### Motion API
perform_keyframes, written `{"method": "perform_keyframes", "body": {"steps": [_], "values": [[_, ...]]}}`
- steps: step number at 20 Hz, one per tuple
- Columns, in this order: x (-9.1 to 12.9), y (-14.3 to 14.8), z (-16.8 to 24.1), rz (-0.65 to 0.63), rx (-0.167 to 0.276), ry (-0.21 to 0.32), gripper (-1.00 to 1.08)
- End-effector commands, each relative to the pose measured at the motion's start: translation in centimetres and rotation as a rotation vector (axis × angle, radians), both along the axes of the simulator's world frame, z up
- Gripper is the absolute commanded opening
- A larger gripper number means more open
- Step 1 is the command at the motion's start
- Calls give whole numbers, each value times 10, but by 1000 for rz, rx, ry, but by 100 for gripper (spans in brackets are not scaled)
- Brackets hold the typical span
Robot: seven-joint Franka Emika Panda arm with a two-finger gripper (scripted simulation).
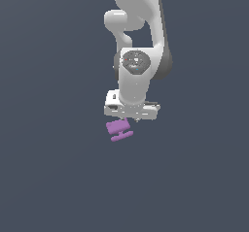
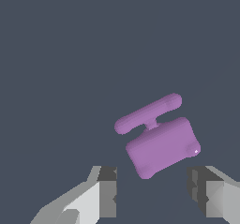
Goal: Pick up the object and move it to a goal position.
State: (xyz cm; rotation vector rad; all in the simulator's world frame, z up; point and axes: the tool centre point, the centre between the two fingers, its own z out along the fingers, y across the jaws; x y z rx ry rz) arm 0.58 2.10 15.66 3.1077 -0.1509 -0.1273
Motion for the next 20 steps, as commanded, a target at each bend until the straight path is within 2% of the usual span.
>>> {"method": "perform_keyframes", "body": {"steps": [1,20], "values": [[3,1,-5,-48,-13,28,28],[21,-2,-62,-543,-140,316,28]]}}
